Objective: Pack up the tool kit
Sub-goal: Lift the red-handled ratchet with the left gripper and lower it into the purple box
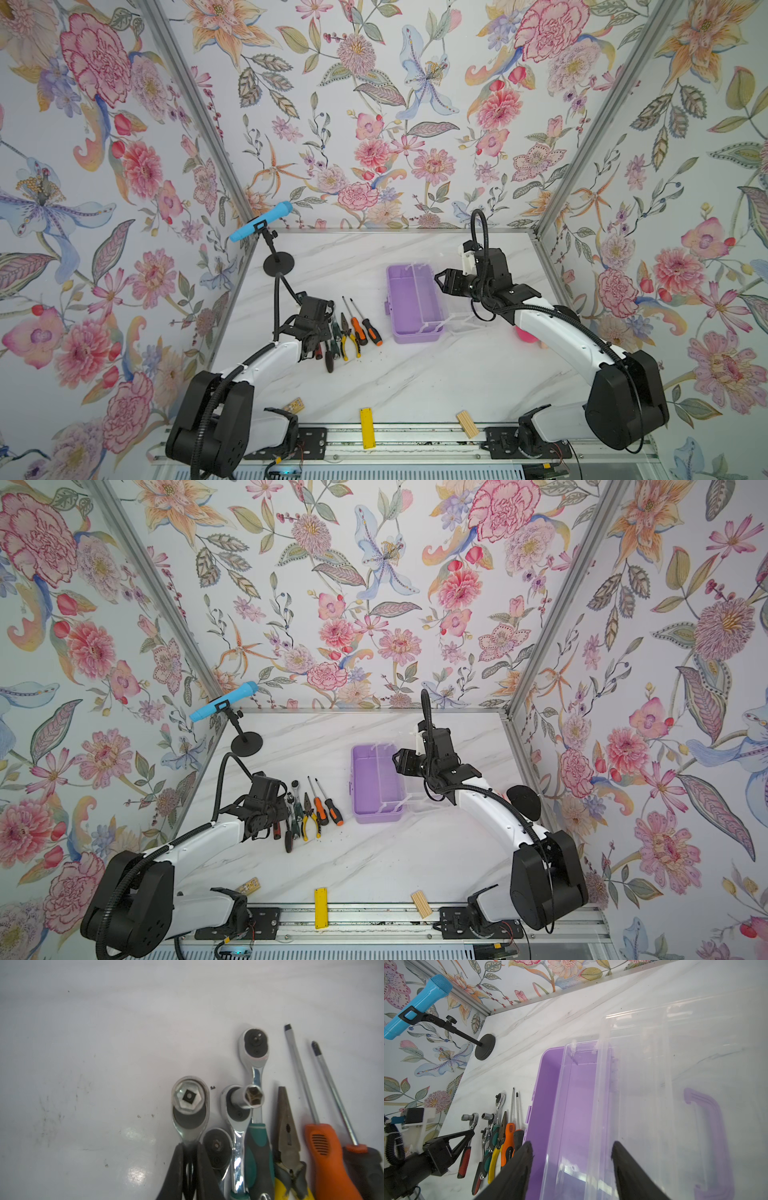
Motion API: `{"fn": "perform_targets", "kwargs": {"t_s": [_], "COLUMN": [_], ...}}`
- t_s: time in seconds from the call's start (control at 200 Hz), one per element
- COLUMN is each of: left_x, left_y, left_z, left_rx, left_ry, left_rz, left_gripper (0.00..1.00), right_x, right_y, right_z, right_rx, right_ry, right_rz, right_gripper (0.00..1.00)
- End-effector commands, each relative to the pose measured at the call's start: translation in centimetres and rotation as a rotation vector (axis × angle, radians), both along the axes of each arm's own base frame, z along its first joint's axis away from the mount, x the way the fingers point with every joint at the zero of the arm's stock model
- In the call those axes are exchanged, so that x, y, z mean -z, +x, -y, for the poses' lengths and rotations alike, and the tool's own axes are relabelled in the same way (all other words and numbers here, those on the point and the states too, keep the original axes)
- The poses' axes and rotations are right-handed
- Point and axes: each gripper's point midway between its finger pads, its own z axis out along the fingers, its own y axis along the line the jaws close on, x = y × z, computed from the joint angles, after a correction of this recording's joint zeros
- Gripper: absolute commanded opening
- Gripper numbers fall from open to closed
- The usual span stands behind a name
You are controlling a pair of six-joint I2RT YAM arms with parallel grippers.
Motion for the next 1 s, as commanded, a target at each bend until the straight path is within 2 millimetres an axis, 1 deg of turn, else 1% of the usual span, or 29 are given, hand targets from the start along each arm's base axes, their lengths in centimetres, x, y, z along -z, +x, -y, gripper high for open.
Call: {"fn": "perform_targets", "kwargs": {"t_s": [0.0,0.09,0.17,0.29,0.37,0.425,0.46,0.465,0.485,0.49,0.5,0.591,0.711,0.761,0.841,0.941,0.996], "left_x": [-5.2,-8.2,-10.8,-13.6,-14.6,-14.0,-14.0,-13.7,-14.2,-13.5,-13.1,-12.6,-10.9,-9.7,-7.9,-6.1,-5.2], "left_y": [2.3,3.6,4.6,6.4,7.4,8.2,8.6,8.7,8.9,9.0,9.2,10.4,11.1,11.3,11.5,11.7,11.6], "left_z": [2.5,5.6,9.6,16.1,20.0,21.8,22.5,22.6,23.0,23.2,23.5,25.8,28.6,29.6,30.3,30.5,30.2], "left_rx": [0.058,0.107,0.167,0.265,0.309,0.319,0.317,0.316,0.317,0.318,0.319,0.348,0.389,0.396,0.384,0.353,0.325], "left_ry": [-0.074,-0.125,-0.209,-0.333,-0.405,-0.449,-0.481,-0.482,-0.508,-0.507,-0.514,-0.547,-0.556,-0.555,-0.549,-0.544,-0.547], "left_rz": [0.130,0.210,0.289,0.362,0.407,0.402,0.412,0.408,0.423,0.412,0.406,0.390,0.349,0.318,0.279,0.241,0.221], "left_gripper": [0.00,0.00,0.00,0.00,0.00,0.00,0.00,0.00,0.00,0.00,0.00,0.00,0.00,0.00,0.00,0.00,0.00], "right_x": [-0.5,-0.9,-1.0,-1.1,-1.5,-1.6,-1.8,-1.7,-1.8,-1.8,-1.8,-2.0,-2.3,-2.4,-2.3,-2.1,-2.1], "right_y": [0.2,0.3,0.4,0.6,0.7,0.6,0.6,0.6,0.6,0.6,0.6,0.6,0.7,0.8,0.8,0.7,0.7], "right_z": [0.4,0.6,1.3,2.2,2.6,2.9,3.0,3.1,3.1,3.2,3.2,3.4,3.5,3.6,3.6,3.7,3.7], "right_rx": [0.015,0.027,0.059,0.098,0.112,0.122,0.123,0.123,0.124,0.125,0.124,0.131,0.130,0.134,0.133,0.134,0.135], "right_ry": [0.001,-0.002,-0.009,0.005,0.014,0.014,0.016,0.015,0.016,0.015,0.015,0.020,0.027,0.031,0.034,0.034,0.037], "right_rz": [0.011,0.023,0.030,0.034,0.044,0.048,0.053,0.052,0.056,0.054,0.056,0.061,0.067,0.069,0.065,0.062,0.061], "right_gripper": [0.62,0.62,0.64,0.65,0.65,0.65,0.65,0.65,0.65,0.65,0.65,0.65,0.65,0.65,0.65,0.65,0.65]}}
